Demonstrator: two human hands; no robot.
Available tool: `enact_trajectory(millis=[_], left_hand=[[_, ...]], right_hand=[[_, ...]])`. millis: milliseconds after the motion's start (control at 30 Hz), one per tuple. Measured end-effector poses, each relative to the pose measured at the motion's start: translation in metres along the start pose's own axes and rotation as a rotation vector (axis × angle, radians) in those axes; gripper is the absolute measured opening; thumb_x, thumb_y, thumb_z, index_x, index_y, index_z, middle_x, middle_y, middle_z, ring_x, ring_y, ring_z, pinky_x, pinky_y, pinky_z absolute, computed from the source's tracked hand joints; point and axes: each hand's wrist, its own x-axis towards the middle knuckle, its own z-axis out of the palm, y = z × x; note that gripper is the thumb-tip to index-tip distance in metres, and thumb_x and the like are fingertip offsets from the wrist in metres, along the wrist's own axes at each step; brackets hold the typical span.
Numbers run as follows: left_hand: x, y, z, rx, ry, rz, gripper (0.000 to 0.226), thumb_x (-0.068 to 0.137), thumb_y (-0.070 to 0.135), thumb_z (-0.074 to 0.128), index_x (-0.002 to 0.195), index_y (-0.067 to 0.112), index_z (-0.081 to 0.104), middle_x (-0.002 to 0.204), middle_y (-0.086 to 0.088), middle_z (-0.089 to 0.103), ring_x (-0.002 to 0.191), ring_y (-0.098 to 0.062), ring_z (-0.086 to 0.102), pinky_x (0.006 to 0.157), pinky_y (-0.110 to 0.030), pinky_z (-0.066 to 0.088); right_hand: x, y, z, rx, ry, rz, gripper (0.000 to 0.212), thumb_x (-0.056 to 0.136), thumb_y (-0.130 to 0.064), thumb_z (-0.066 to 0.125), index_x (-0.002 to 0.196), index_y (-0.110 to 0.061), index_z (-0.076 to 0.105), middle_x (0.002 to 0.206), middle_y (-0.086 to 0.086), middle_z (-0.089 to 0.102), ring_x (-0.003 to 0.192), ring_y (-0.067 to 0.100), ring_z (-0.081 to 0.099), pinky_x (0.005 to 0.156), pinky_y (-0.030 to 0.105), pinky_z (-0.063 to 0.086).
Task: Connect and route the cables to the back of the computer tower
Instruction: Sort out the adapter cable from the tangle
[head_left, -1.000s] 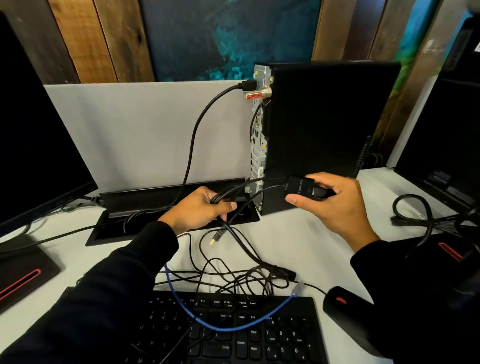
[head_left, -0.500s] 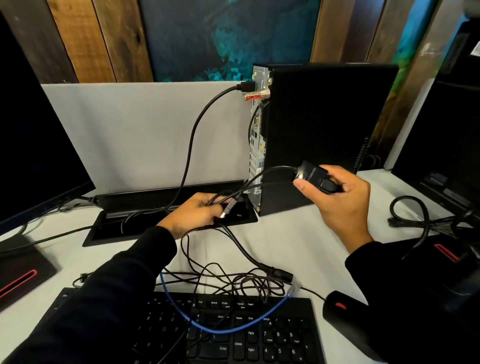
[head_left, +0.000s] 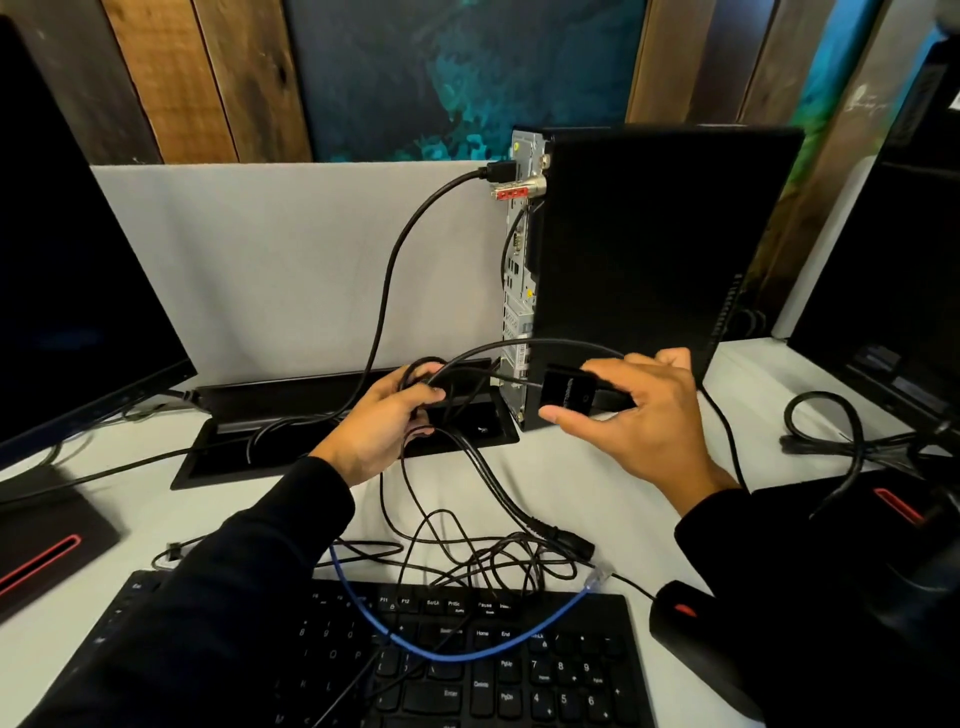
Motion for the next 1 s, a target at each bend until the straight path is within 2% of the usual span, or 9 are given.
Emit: enact_trajectory(millis=[133, 333, 400, 567, 633, 733, 833, 933, 1000], left_hand=[[0.000, 0.003, 0.009, 0.017, 0.110, 0.009, 0.029, 0.098, -0.002, 0.056, 0.117, 0.013, 0.071, 0.073, 0.010, 0.067, 0.058, -0.003, 0.061, 0.056, -0.017, 0.048], [-0.003, 0.000, 0.019, 0.078, 0.009, -0.006, 0.027, 0.103, 0.010, 0.051, 0.112, 0.023, 0.073, 0.098, -0.006, 0.074, 0.087, -0.022, 0.070, 0.077, -0.032, 0.046], [-0.005, -0.001, 0.019, 0.068, -0.054, 0.011, 0.028, 0.105, 0.013, 0.049, 0.120, 0.021, 0.071, 0.115, -0.013, 0.074, 0.104, -0.031, 0.070, 0.092, -0.040, 0.050], [-0.012, -0.003, 0.026, 0.282, -0.140, 0.241, 0.033, 0.102, 0.001, 0.052, 0.124, 0.018, 0.069, 0.119, -0.006, 0.071, 0.117, -0.016, 0.064, 0.102, -0.030, 0.051], [-0.012, -0.008, 0.031, 0.587, -0.029, 0.401, 0.042, 0.099, 0.001, 0.055, 0.131, 0.026, 0.065, 0.132, -0.004, 0.055, 0.132, -0.012, 0.043, 0.113, -0.016, 0.035], [-0.020, -0.015, 0.046, 0.821, 0.265, 0.581, 0.048, 0.094, 0.000, 0.055, 0.135, 0.025, 0.060, 0.132, -0.009, 0.034, 0.122, 0.000, 0.025, 0.100, 0.004, 0.023], [-0.025, -0.024, 0.057, 0.819, 0.403, 0.661, 0.036, 0.097, 0.006, 0.058, 0.131, 0.018, 0.060, 0.114, -0.013, 0.041, 0.104, 0.013, 0.029, 0.089, 0.001, 0.030], [-0.025, -0.035, 0.057, 0.724, 0.390, 0.570, 0.032, 0.104, 0.028, 0.054, 0.135, 0.023, 0.057, 0.106, -0.012, 0.052, 0.102, 0.008, 0.037, 0.085, -0.003, 0.034], [-0.025, -0.038, 0.055, 0.626, 0.348, 0.524, 0.036, 0.104, 0.037, 0.052, 0.139, 0.028, 0.054, 0.115, -0.006, 0.058, 0.113, 0.002, 0.044, 0.098, -0.011, 0.040]], right_hand=[[-0.005, -0.004, 0.015, -0.171, -0.058, -0.143, 0.053, 0.080, -0.072, 0.069, 0.095, -0.022, 0.078, 0.064, -0.009, 0.065, 0.061, 0.015, 0.053, 0.078, 0.039, 0.029], [-0.016, -0.033, 0.043, -0.274, -0.257, -0.203, 0.039, 0.097, -0.045, 0.061, 0.126, -0.019, 0.068, 0.078, -0.004, 0.067, 0.074, 0.022, 0.060, 0.077, 0.041, 0.030], [-0.018, -0.043, 0.052, -0.210, -0.317, -0.134, 0.040, 0.100, -0.034, 0.061, 0.136, -0.016, 0.063, 0.086, 0.001, 0.067, 0.081, 0.025, 0.060, 0.078, 0.040, 0.027], [-0.013, -0.056, 0.061, 0.141, -0.361, 0.093, 0.039, 0.103, -0.023, 0.057, 0.142, -0.021, 0.058, 0.101, 0.002, 0.069, 0.095, 0.023, 0.062, 0.087, 0.039, 0.038], [-0.009, -0.057, 0.059, 0.260, -0.248, 0.195, 0.033, 0.099, -0.021, 0.062, 0.133, -0.023, 0.064, 0.098, -0.001, 0.073, 0.089, 0.017, 0.067, 0.086, 0.040, 0.050], [-0.004, -0.060, 0.055, 0.396, -0.160, 0.340, 0.014, 0.095, -0.017, 0.071, 0.109, -0.017, 0.066, 0.079, -0.005, 0.071, 0.071, 0.009, 0.067, 0.067, 0.024, 0.054], [-0.005, -0.066, 0.056, 0.478, -0.166, 0.436, 0.012, 0.093, -0.013, 0.074, 0.102, -0.016, 0.067, 0.076, -0.006, 0.071, 0.070, 0.006, 0.068, 0.062, 0.013, 0.048], [-0.007, -0.068, 0.060, 0.571, -0.262, 0.482, 0.024, 0.095, -0.005, 0.068, 0.116, -0.018, 0.069, 0.086, -0.004, 0.075, 0.081, 0.007, 0.072, 0.075, 0.024, 0.058], [-0.007, -0.071, 0.062, 0.682, -0.347, 0.493, 0.035, 0.097, 0.003, 0.060, 0.126, -0.015, 0.066, 0.101, -0.001, 0.076, 0.097, 0.010, 0.073, 0.089, 0.034, 0.060]])
